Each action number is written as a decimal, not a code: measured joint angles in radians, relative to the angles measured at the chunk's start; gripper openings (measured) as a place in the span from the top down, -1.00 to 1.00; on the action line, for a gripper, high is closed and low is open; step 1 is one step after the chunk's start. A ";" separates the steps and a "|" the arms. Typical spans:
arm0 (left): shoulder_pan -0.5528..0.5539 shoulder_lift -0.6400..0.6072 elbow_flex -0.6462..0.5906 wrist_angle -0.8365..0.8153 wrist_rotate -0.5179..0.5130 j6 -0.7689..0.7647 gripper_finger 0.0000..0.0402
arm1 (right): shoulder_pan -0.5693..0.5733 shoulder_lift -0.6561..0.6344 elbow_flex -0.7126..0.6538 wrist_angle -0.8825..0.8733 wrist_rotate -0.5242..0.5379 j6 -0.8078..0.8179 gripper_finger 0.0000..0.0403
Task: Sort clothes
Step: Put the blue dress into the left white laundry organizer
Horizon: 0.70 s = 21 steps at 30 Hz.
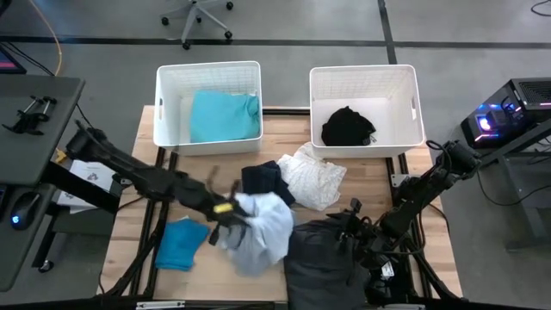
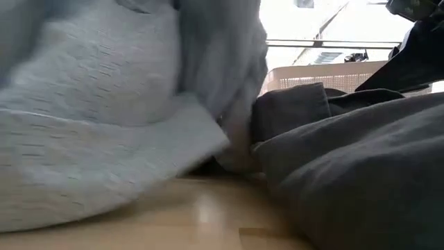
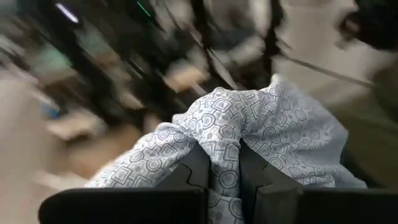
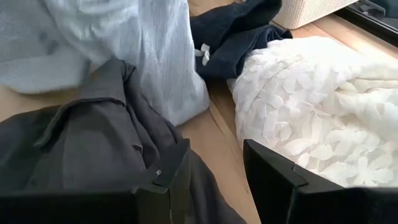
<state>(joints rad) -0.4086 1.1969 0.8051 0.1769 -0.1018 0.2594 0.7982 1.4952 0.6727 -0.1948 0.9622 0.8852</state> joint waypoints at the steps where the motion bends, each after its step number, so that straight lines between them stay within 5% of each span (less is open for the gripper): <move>1: -0.002 -0.028 0.000 0.025 -0.047 0.039 0.91 | 0.000 0.000 0.000 -0.001 -0.001 0.001 0.34; 9: 0.017 -0.212 0.002 0.355 -0.373 0.525 0.91 | 0.000 0.000 0.000 -0.003 0.013 0.001 0.34; 21: 0.233 -0.206 0.417 0.276 -0.407 1.014 0.91 | -0.028 0.000 0.000 -0.003 0.055 -0.003 0.34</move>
<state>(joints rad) -0.1754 0.9913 1.2221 0.4525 -0.5090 1.2736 0.7704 1.4952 0.6727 -0.1974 1.0176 0.8818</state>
